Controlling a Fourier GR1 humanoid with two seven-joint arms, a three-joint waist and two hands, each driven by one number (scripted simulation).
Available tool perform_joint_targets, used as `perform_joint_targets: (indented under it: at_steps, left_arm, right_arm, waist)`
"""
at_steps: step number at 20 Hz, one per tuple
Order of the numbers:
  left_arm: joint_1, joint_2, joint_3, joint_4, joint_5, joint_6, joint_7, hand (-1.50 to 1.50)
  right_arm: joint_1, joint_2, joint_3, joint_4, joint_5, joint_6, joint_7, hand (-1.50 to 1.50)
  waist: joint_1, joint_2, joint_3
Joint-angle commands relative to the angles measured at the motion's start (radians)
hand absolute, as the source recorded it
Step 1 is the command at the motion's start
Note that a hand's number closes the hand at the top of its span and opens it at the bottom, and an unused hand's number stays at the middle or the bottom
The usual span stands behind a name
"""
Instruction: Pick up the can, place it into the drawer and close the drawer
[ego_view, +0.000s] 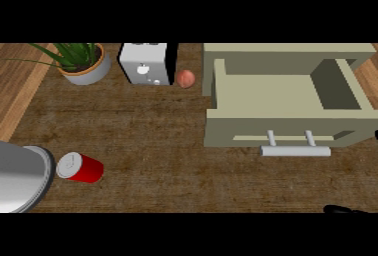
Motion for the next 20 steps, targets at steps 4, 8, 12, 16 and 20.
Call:
perform_joint_targets:
  at_steps: [4, 8, 12, 16, 20]
  left_arm:
    - [0.021, -0.023, 0.103, 0.005, 0.129, -0.034, 0.075, -1.5]
    - [0.04, -0.023, 0.132, -0.061, 0.247, 0.038, 0.191, -1.5]
    - [-0.04, -0.012, 0.101, 0.047, 0.273, 0.049, 0.227, -1.5]
    - [-0.054, -0.096, 0.05, 0.002, 0.208, 0.086, 0.248, -1.5]
    - [-0.194, -0.017, 0.033, 0.124, 0.211, 0.139, 0.31, -1.5]
  right_arm:
    - [0.045, -0.033, -0.092, 0.013, -0.091, 0.088, -0.009, -1.5]
    - [0.137, -0.003, -0.123, 0.006, -0.113, 0.142, -0.098, -1.5]
    - [0.088, -0.049, -0.185, 0.05, -0.173, 0.17, -0.064, -1.5]
    - [0.16, -0.015, -0.196, -0.035, -0.159, 0.194, -0.073, -1.5]
    - [0.216, 0.012, -0.201, -0.055, -0.193, 0.251, -0.088, -1.5]
  waist:
    - [-0.002, 0.001, 0.0]
    - [-0.003, 0.0, 0.001]
    - [-0.006, 0.002, 0.0]
    - [-0.008, 0.001, 0.0]
    - [-0.02, 0.002, 0.0]
